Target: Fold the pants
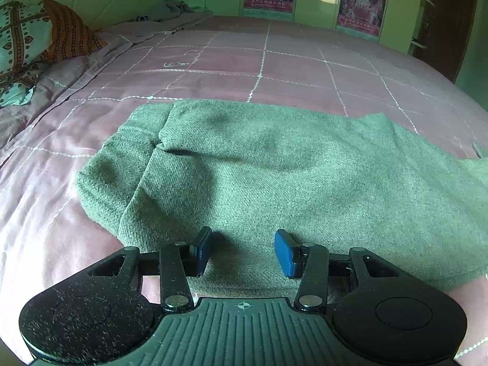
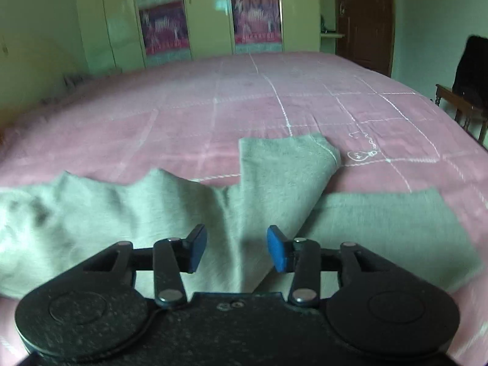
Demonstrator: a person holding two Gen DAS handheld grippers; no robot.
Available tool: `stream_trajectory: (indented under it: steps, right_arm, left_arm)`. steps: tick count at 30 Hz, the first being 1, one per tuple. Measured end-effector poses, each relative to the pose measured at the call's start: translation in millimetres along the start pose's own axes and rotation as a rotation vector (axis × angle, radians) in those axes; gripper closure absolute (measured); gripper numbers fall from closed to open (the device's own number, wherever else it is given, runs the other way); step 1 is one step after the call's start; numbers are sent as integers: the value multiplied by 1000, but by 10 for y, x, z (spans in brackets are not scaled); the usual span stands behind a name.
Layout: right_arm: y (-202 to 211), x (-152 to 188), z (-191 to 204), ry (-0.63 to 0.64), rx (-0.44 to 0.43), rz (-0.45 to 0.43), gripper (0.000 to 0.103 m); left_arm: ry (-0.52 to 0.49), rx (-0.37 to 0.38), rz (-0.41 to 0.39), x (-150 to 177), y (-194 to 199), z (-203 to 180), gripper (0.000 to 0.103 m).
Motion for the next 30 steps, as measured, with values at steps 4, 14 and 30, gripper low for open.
stream_trajectory:
  steps: [4,14,30]
  right_arm:
    - [-287,18,-83,78,-10,97,97]
    - [198,475,-629,8,-52,117,72]
    - [-121,-27,-582,234,44,43,98]
  left_arm:
    - [9,10,4,-9,3,19,57]
    - [25,23,4,16,14,35,57]
    - [14,26,12,-3,12,37,56]
Point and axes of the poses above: each gripper's, at about its wrist camera, not at the fingertips, and y roughly against the way its jaws point, z to its left, x to its underside, the point moved 1 cm from there along -y, roughly the way its jaws point, and after that the axes turned 5 degrees about x, right-handed, at the moved point
